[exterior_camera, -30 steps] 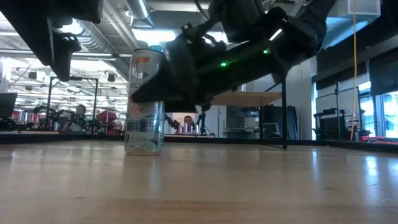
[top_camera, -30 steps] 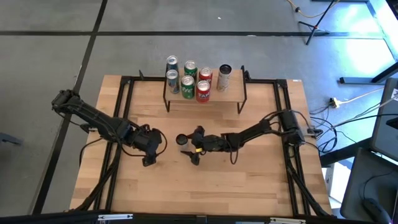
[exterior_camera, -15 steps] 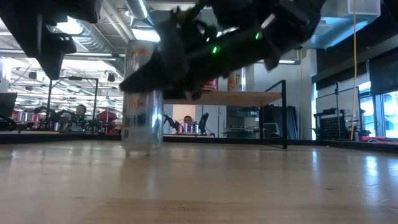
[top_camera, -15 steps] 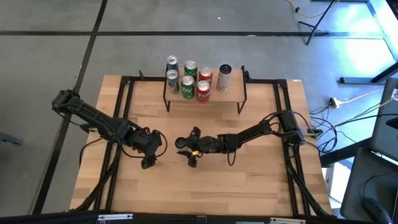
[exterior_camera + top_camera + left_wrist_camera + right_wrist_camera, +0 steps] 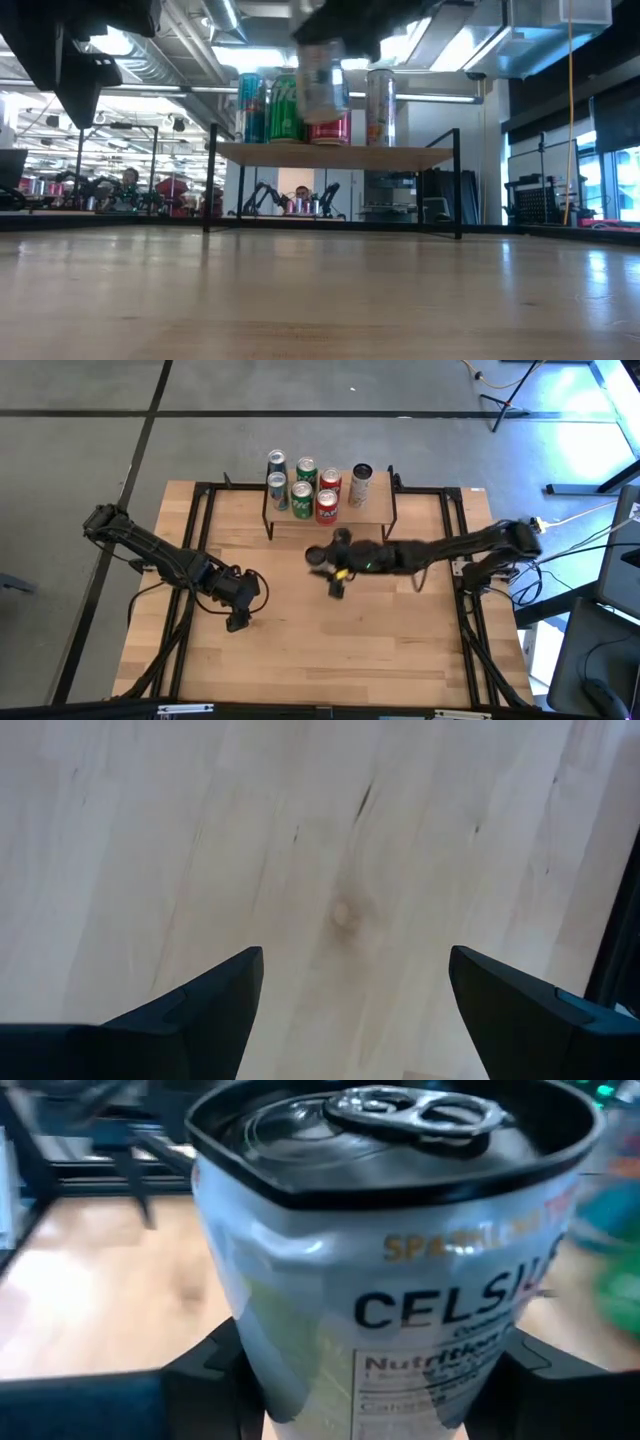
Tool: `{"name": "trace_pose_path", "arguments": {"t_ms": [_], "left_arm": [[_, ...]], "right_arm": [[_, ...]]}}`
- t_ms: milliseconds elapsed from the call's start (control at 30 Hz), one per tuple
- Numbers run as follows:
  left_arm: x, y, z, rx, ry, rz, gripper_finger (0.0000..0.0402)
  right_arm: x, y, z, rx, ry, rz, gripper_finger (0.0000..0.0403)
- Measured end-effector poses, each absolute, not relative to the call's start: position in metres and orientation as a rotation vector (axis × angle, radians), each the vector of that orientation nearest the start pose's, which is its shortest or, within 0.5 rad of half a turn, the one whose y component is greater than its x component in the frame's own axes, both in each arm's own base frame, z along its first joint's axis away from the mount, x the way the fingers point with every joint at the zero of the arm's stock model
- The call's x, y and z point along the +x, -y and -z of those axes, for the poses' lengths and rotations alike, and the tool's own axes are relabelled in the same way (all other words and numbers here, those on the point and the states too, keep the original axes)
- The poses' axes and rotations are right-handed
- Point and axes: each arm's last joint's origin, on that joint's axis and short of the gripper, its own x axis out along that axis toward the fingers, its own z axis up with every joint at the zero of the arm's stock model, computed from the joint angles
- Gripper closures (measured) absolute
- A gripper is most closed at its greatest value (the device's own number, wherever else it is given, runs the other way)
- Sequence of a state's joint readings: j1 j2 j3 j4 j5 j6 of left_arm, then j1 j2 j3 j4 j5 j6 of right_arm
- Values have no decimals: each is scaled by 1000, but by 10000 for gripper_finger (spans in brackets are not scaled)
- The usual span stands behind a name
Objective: Place canned beverage on shelf
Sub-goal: Put the white soda can on the shelf aligned with the other white soda can
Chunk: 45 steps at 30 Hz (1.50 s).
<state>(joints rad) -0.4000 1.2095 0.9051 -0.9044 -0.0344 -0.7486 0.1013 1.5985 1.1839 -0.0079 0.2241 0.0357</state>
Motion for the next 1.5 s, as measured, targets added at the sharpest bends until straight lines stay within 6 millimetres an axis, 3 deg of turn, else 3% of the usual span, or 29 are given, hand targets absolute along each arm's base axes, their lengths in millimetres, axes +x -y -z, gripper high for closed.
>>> {"name": "trace_pose_path", "arguments": {"t_ms": [300, 600, 1100, 1433, 1500], "left_arm": [[196, 82, -244, -363, -1222, -127, 95], [196, 82, -244, -362, -1223, -126, 95], [196, 82, -244, -363, -1222, -127, 96], [196, 82, -244, -366, -1222, -128, 96], [196, 82, -244, -366, -1222, -128, 96]], "right_arm": [[311, 33, -320, -44, -451, 241, 190], [272, 82, -298, 57, -346, 362, 190], [273, 116, -280, 115, -339, 436, 190], [271, 123, -279, 105, -345, 469, 189], [271, 123, -279, 93, -350, 476, 166]]}}
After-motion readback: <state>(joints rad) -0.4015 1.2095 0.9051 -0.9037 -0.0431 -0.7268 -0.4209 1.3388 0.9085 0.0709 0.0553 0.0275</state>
